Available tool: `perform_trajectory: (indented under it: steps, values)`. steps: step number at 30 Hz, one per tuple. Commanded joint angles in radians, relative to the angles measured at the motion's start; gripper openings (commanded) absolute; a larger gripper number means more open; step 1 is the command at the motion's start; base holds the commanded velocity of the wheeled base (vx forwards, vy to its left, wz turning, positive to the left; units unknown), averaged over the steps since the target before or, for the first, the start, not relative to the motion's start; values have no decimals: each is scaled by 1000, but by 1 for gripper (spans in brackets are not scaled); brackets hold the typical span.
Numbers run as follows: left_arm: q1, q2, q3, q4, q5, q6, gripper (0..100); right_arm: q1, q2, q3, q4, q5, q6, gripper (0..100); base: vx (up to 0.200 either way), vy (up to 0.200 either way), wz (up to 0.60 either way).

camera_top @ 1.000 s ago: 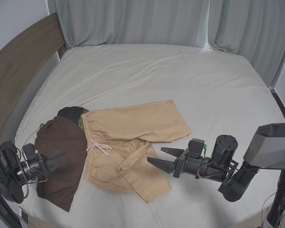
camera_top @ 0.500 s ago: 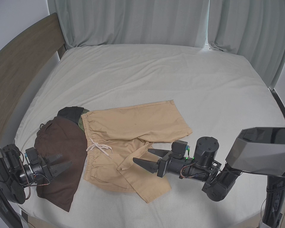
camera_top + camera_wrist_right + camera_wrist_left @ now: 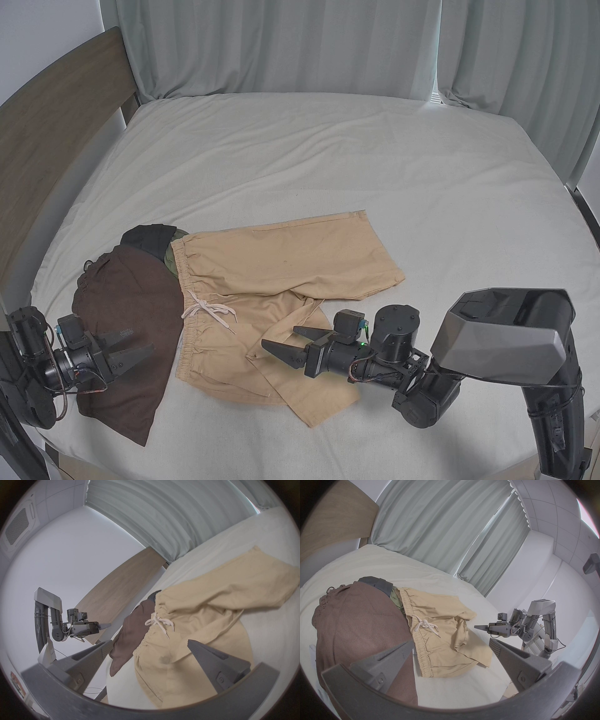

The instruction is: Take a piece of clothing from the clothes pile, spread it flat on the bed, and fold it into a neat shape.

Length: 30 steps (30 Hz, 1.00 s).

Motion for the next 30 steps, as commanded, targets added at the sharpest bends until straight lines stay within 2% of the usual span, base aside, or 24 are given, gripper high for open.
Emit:
perform_trajectory:
  steps: [1,13,17,30]
  values:
    - [2,6,-3,-1,0,0,100,9,36,-12,8,0,12,100,0,0,0]
    - [5,6,-6,-1,-5,-3,100,18,85,-13,8,-16,24,100,0,0,0]
    - [4,6,-12,-1,-5,-5,100,32,97,-27,6,-17,70,100,0,0,0]
    - [4,7,-12,-1,-5,-5,100,66,174,-135,11,-54,116,100,0,0,0]
